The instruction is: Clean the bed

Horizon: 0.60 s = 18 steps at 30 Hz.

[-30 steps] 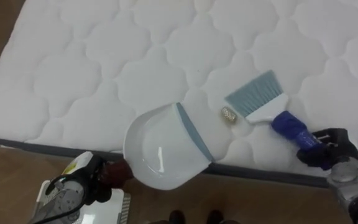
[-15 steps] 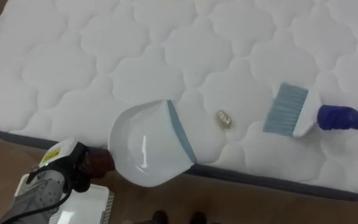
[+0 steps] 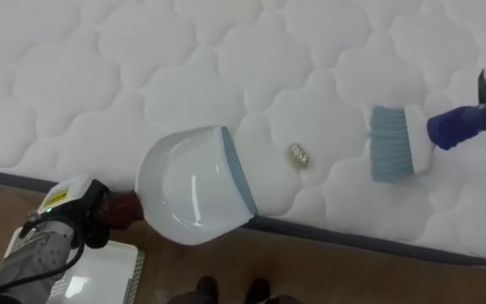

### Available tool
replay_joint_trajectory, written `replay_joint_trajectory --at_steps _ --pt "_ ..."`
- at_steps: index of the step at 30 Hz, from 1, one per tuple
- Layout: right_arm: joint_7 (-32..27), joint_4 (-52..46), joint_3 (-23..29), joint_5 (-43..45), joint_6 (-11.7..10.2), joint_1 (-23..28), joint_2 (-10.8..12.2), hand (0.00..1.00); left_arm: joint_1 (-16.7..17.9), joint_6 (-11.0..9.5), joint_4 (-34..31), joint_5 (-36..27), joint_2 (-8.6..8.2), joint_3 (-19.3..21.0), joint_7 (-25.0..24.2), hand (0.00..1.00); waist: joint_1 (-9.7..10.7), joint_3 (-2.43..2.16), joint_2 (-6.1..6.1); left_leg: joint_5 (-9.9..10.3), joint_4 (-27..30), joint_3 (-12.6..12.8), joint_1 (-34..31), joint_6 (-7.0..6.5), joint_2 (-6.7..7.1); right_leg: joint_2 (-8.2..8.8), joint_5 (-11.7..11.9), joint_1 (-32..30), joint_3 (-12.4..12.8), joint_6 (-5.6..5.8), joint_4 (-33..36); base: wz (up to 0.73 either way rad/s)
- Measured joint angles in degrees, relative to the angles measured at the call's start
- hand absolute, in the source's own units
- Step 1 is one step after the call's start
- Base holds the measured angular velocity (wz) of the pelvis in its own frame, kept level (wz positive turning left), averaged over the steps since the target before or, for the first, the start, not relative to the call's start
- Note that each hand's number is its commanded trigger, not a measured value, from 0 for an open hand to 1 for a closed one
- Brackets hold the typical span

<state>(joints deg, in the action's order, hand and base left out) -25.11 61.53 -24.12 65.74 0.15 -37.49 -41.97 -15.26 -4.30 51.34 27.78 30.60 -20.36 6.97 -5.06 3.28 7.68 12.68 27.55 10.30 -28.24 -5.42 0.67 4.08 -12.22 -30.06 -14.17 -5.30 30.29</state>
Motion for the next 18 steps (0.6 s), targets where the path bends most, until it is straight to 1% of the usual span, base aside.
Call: replay_joint_trajectory --at_steps 3,5,8,9,12,18 --pt "0.01 -1.88 -1.78 1.76 0.38 0.02 -0.58 1.0 -0.03 -0.14 0.03 -0.02 0.13 0.01 0.0 1.0 -0.13 0.08 0.14 0.0 -0.09 0.47 0.0 0.0 -0.42 -0.27 0.45 0.25 -0.32 -0.08 -0.82 -0.04" --pt "0.02 -4.07 -2.79 3.51 0.91 0.37 -0.57 1.0 -0.03 -0.23 0.02 -0.01 0.54 -0.04 0.0 1.0 -0.12 0.12 0.08 0.02 -0.05 0.56 0.05 0.03 -0.95 -0.66 1.13 0.99 -1.14 -0.16 -1.87 -0.09" --pt "0.0 -6.37 -4.15 4.54 1.33 0.43 -0.56 1.0 -0.05 -0.49 0.02 0.36 0.91 -0.04 -0.07 1.0 -0.16 0.17 0.18 0.04 -0.19 0.55 0.06 0.06 -1.21 -1.02 1.55 1.31 -1.11 -0.09 -2.44 -0.03" --pt "-0.05 -6.66 -4.44 4.58 1.41 0.42 -0.56 1.0 -0.07 -0.54 -0.04 0.42 0.94 -0.03 -0.08 1.0 -0.23 0.18 0.19 0.04 -0.26 0.54 0.07 0.06 -1.23 -1.08 1.61 1.32 -1.08 -0.09 -2.53 0.0" --pt "-0.04 -8.55 -5.6 4.63 2.46 0.54 -0.45 1.0 -0.09 -0.48 -0.2 0.49 0.96 -0.03 -0.07 1.0 -0.32 0.41 0.5 0.06 -1.1 0.58 0.5 0.1 -1.17 -1.18 1.87 1.41 -0.88 -0.05 -2.79 -0.01" --pt "0.56 -14.04 -7.82 3.26 2.39 0.57 -0.38 1.0 0.07 -0.75 -0.2 0.45 1.04 -0.21 0.24 1.0 -0.53 0.44 0.5 0.07 -1.39 0.61 0.89 0.2 -1.35 -1.47 2.15 2.15 -1.17 -0.17 -4.33 -0.01"
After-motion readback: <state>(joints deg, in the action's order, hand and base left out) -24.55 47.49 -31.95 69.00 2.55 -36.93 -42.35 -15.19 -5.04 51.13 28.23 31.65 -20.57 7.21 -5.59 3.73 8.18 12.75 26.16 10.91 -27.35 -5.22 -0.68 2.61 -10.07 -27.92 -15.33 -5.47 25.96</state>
